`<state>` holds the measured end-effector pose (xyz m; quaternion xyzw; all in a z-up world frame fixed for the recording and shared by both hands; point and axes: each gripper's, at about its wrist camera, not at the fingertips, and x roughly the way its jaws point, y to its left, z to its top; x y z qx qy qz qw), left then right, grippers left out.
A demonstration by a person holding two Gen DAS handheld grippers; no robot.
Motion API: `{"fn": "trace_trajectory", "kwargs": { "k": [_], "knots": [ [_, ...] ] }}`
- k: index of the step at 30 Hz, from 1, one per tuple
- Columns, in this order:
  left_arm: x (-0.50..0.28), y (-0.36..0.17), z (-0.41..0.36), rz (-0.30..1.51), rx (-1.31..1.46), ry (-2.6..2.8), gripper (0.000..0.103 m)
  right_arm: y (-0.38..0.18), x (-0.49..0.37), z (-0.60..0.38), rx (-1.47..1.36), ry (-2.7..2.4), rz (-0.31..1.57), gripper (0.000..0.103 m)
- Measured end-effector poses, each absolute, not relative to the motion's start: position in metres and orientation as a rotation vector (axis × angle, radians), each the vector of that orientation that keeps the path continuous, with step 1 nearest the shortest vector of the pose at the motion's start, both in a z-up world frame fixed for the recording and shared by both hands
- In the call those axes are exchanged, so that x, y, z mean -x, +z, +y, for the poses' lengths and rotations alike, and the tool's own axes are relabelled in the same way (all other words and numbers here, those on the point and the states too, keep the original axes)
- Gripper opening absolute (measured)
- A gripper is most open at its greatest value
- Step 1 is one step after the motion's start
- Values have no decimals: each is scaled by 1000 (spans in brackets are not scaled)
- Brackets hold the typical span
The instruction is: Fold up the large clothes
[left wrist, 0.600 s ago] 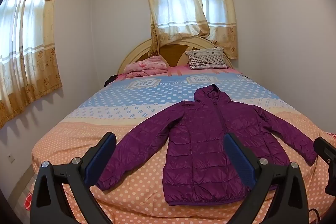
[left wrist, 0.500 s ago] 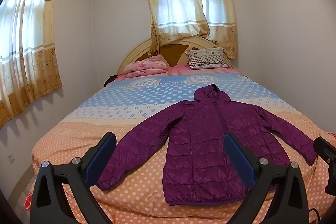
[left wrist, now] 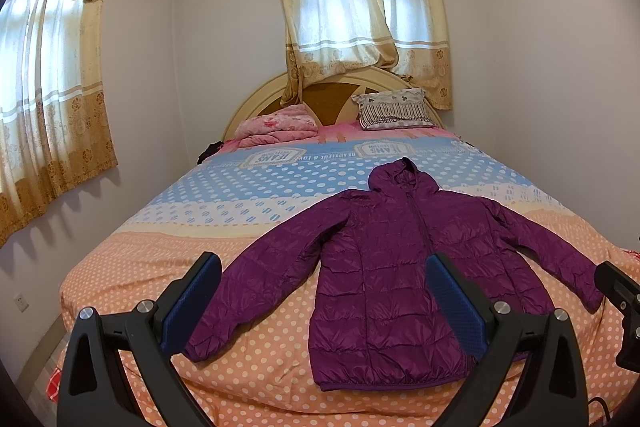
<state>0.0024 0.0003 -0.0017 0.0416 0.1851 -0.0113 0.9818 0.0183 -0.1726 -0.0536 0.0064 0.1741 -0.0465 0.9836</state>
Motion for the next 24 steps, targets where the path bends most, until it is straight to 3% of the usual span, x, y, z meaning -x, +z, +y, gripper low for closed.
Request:
{"fn": "trace_trajectory", "kwargs": {
  "k": [24],
  "knots": [
    [-1,-3,-1,375,-89,-26,102,-59,-24,-175,-16,-93,371,103]
  ]
}}
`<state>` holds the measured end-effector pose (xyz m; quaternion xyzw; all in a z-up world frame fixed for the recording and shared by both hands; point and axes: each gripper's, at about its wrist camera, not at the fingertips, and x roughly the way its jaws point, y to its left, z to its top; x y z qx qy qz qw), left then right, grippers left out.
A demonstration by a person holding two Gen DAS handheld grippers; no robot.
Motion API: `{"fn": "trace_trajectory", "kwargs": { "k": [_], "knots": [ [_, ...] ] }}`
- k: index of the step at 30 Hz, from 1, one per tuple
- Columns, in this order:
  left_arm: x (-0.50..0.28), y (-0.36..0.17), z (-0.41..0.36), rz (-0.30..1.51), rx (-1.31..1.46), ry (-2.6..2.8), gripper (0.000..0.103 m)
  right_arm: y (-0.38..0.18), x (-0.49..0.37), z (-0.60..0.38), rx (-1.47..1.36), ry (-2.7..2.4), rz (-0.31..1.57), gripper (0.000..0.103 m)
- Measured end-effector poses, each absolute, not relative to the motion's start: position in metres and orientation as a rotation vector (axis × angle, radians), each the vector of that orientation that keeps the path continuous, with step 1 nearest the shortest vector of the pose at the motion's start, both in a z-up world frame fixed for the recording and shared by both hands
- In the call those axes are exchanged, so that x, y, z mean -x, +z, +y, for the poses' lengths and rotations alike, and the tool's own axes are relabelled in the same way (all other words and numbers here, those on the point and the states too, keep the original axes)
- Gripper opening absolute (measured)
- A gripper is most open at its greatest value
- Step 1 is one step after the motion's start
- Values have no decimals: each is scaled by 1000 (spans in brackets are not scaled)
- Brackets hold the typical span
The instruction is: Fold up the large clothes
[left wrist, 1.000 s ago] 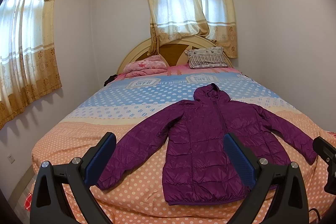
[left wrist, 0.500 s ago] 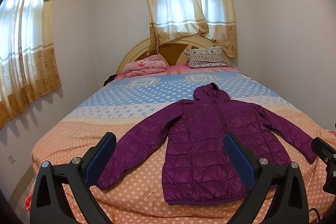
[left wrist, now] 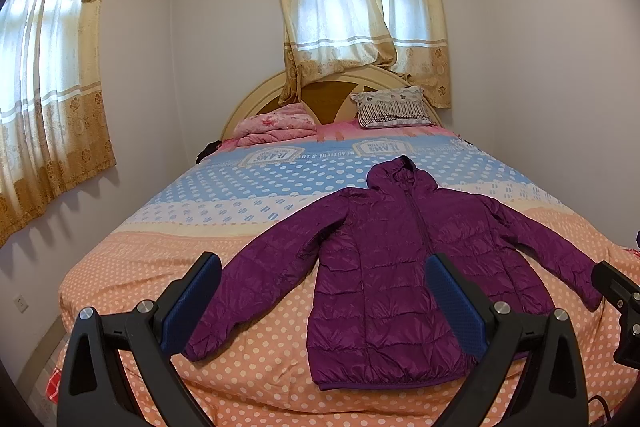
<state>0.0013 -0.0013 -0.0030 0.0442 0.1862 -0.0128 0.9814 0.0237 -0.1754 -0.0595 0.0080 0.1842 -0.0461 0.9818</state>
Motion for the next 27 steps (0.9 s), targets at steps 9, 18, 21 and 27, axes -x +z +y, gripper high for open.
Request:
{"fn": "trace_trajectory", "kwargs": {
  "k": [9,18,21,27],
  "knots": [
    [-3,-10,-4,390,-96,-31,102,-63,-28,-179,-29,-92,390,103],
    [-31,-40,-5,457,-76,-42,102,-85,-52,-212,-90,-101,446,103],
    [-51,-57,-7,483,-76,-48,102,-108,-72,-254,-147,-174,508,103],
    [-104,-93,-19,538,-99,-77,102,-146,-88,-346,-211,-386,701,102]
  ]
}}
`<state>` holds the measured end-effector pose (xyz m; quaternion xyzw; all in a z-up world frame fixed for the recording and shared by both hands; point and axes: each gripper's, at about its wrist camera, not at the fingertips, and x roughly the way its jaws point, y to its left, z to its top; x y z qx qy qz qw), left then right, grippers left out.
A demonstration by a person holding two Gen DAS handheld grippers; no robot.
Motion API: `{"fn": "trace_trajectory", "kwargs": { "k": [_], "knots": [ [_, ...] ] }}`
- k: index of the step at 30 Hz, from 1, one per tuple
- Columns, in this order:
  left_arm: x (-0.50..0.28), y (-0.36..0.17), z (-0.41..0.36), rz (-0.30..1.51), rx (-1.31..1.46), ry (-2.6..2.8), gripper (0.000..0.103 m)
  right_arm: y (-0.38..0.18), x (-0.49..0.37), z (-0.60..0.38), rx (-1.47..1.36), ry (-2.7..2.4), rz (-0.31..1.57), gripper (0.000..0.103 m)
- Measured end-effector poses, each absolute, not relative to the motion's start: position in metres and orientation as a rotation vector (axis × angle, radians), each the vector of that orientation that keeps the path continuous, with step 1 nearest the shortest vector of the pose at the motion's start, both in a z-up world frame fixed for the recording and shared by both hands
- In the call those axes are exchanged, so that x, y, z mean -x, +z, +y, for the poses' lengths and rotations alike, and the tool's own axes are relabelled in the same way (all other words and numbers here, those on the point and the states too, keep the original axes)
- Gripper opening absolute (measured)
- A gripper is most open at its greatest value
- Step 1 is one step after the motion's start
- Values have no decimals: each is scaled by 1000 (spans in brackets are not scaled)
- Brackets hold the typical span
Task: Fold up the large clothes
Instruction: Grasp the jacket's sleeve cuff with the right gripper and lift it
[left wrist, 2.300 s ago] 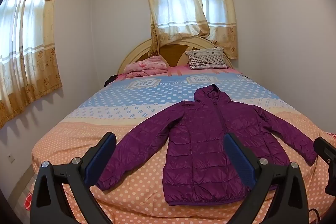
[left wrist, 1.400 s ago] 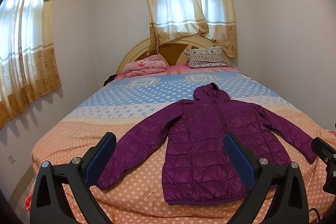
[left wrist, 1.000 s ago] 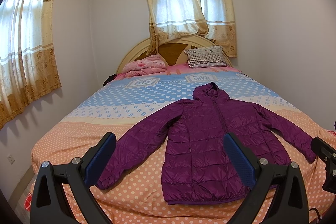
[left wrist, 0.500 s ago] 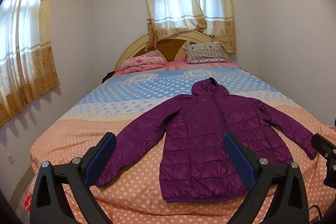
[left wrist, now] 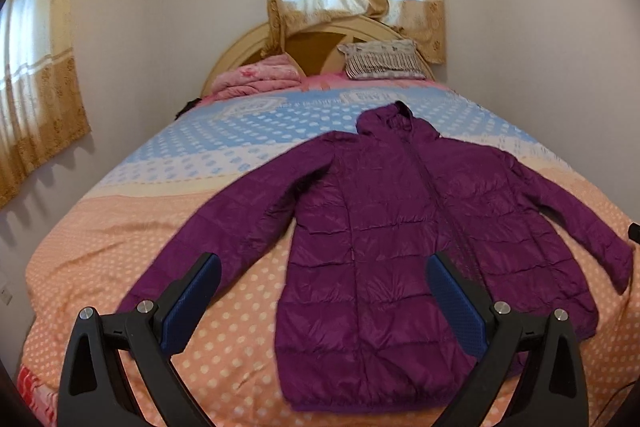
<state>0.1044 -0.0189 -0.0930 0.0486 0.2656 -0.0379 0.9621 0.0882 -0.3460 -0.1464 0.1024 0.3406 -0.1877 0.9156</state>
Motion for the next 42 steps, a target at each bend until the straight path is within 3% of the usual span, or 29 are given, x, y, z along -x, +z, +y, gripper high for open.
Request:
{"fn": "trace_trajectory", "kwargs": {
  "k": [5,16,18,20,23,33,42],
  "knots": [
    [-150,-120,-37,550,-164,-71,102,-184,-114,-403,-294,-505,779,87],
    [-218,-169,-40,654,-197,11,102,-227,-149,-442,-303,-524,852,71],
    [-221,-174,-40,676,-190,6,102,-226,-152,-440,-295,-508,851,63],
    [-221,-175,-41,678,-197,4,102,-228,-158,-440,-278,-475,843,41],
    [-220,-172,-42,672,-213,2,102,-225,-163,-442,-281,-449,840,21],
    [-240,-143,-28,614,-231,30,102,-167,-182,-431,-176,-455,752,14],
    [-262,-134,-5,602,-209,63,102,-112,-227,-358,-15,-347,661,14]
  ]
}}
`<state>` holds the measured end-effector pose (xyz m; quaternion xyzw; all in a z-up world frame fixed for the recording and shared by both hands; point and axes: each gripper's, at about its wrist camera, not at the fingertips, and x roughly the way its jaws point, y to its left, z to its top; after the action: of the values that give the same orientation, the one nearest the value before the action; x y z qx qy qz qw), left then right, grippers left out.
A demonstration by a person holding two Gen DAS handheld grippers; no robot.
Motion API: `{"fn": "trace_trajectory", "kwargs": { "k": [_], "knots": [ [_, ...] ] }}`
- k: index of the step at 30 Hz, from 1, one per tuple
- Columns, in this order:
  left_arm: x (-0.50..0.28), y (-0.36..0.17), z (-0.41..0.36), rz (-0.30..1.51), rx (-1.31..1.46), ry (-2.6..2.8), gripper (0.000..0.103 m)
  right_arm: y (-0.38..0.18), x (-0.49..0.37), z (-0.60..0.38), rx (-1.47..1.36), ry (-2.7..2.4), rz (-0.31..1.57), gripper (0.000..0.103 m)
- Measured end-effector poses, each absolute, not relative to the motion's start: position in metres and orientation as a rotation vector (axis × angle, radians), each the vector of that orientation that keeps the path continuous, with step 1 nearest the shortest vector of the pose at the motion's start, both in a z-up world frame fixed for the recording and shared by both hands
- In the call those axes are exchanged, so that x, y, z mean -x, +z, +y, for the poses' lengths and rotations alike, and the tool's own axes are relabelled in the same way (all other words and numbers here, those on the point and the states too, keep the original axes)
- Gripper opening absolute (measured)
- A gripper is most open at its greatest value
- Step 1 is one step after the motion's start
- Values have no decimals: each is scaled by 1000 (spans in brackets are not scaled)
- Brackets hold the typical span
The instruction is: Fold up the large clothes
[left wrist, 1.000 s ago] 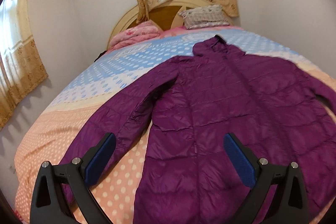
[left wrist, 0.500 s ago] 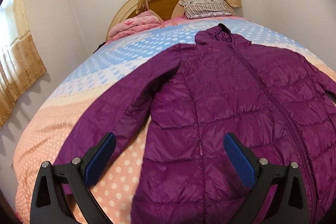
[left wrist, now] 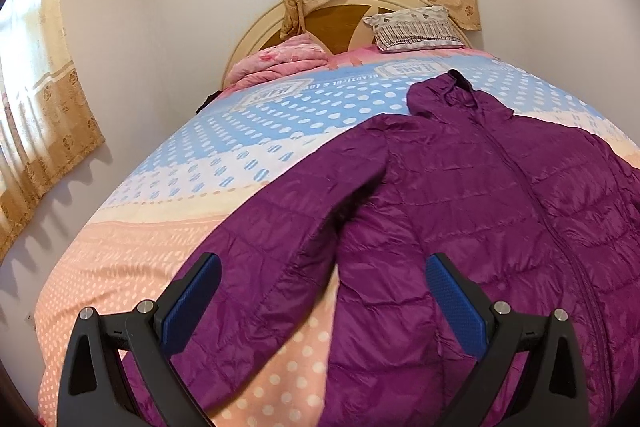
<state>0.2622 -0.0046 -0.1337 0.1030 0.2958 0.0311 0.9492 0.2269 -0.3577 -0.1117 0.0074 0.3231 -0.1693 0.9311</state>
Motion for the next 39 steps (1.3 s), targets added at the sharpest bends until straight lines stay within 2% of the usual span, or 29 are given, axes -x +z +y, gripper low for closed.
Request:
{"fn": "trace_trajectory", "kwargs": {
  "k": [8,16,18,19,20,22,29,35,39],
  "knots": [
    [-282,-137,17,612,-186,100,102,-113,-299,-265,134,-212,648,13],
    [-296,-143,46,648,-156,149,102,-146,-355,-177,225,-83,664,14],
    [-297,-142,51,653,-166,159,102,-158,-363,-168,227,-59,701,19],
    [-297,-140,53,652,-165,166,102,-162,-362,-164,219,-40,698,32],
    [-298,-139,55,652,-163,174,102,-162,-357,-162,214,-28,695,59],
    [-299,-136,57,656,-153,171,102,-160,-337,-159,216,-3,659,84],
    [-306,-122,4,656,-137,75,102,-153,-278,-193,259,-17,641,93],
    [-302,-112,-108,662,-174,-154,102,-167,-259,-275,192,-208,677,94],
    [-314,-132,-175,724,-232,-284,102,-178,-249,-311,115,-263,697,94]
  ]
}}
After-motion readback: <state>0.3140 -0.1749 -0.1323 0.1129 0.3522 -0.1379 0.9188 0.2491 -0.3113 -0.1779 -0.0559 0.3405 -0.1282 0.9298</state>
